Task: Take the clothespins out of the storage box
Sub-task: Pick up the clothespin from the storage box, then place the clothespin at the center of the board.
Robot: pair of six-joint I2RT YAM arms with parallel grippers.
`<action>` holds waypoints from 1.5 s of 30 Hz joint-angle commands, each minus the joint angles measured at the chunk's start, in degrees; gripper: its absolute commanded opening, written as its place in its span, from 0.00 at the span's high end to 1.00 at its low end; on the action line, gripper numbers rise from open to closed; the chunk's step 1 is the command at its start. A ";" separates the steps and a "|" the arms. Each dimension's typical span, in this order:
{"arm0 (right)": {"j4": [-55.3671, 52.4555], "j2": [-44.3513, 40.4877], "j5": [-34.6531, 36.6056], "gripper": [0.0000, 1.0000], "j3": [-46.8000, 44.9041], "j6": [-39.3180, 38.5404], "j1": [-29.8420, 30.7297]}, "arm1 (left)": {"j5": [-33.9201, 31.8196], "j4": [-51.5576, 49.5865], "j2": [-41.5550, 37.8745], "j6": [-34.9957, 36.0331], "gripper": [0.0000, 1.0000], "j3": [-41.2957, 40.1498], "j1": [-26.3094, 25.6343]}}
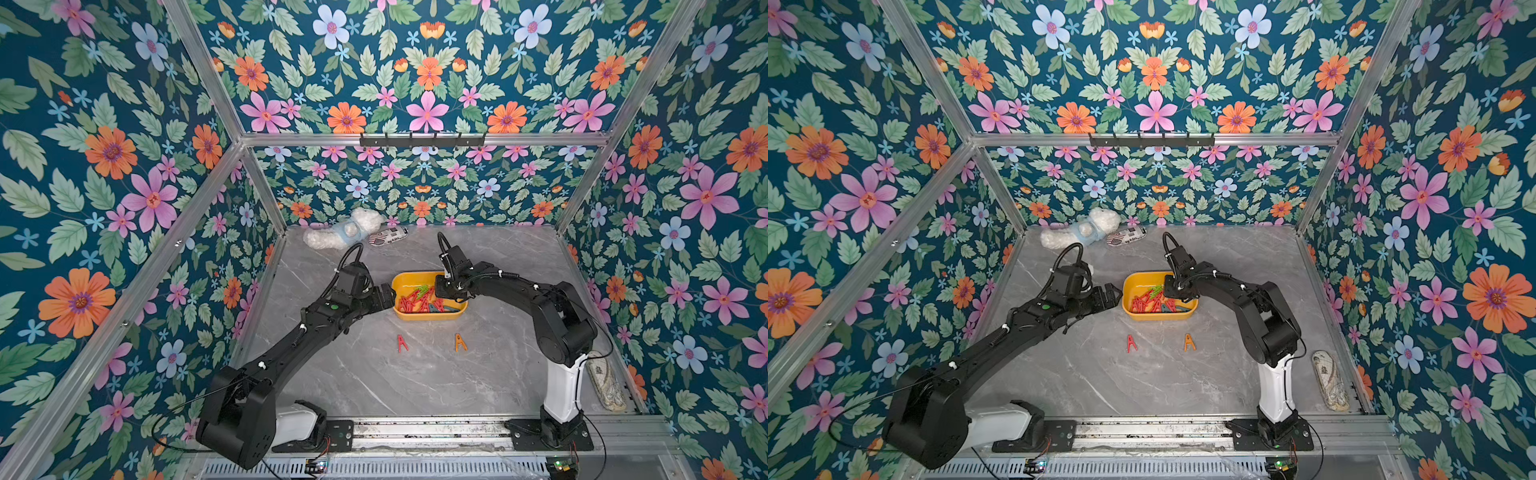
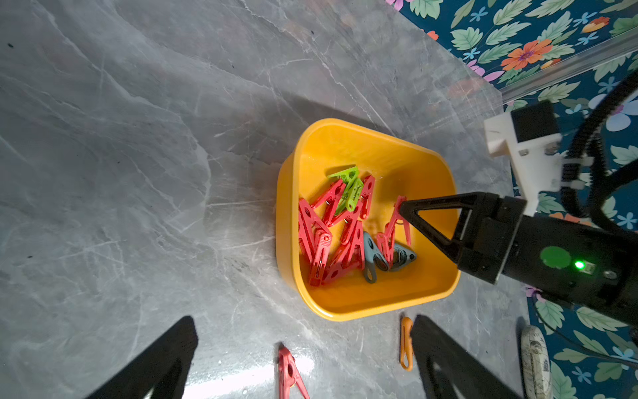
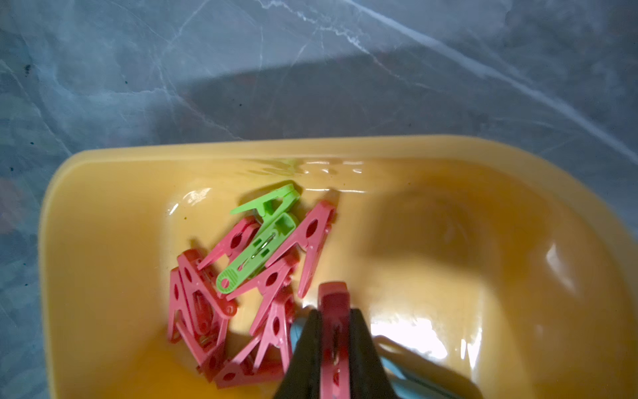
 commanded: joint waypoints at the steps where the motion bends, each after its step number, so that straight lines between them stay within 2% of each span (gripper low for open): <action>1: 0.33 -1.65 0.81 0.86 -0.25 1.35 0.08 | -0.06 0.11 -0.13 -0.12 0.00 0.29 -0.07; 9: 1.21 -6.88 -1.07 0.86 -2.83 4.08 0.06 | 0.57 0.45 -0.76 -0.58 0.00 0.13 -0.08; 18: 6.32 -19.82 -4.64 0.84 -15.78 10.34 0.55 | 1.96 1.55 -2.28 -0.96 0.00 -1.03 -2.16; 24: 7.72 -27.29 -2.76 0.83 -24.18 13.32 4.70 | -0.19 0.90 -3.53 -1.72 0.00 -1.28 -5.99; 30: 13.67 -33.06 -2.07 0.83 -34.30 18.95 9.86 | -2.69 -0.47 -5.85 -2.60 0.00 -2.07 -8.87; 37: 20.79 -32.37 -0.99 0.82 -41.43 22.26 12.82 | -3.96 -2.06 -7.56 -3.22 0.00 -2.46 -10.84; 45: 26.01 -27.42 -1.48 0.81 -42.25 21.69 12.81 | -5.33 -3.39 -9.68 -4.03 0.00 -3.24 -12.27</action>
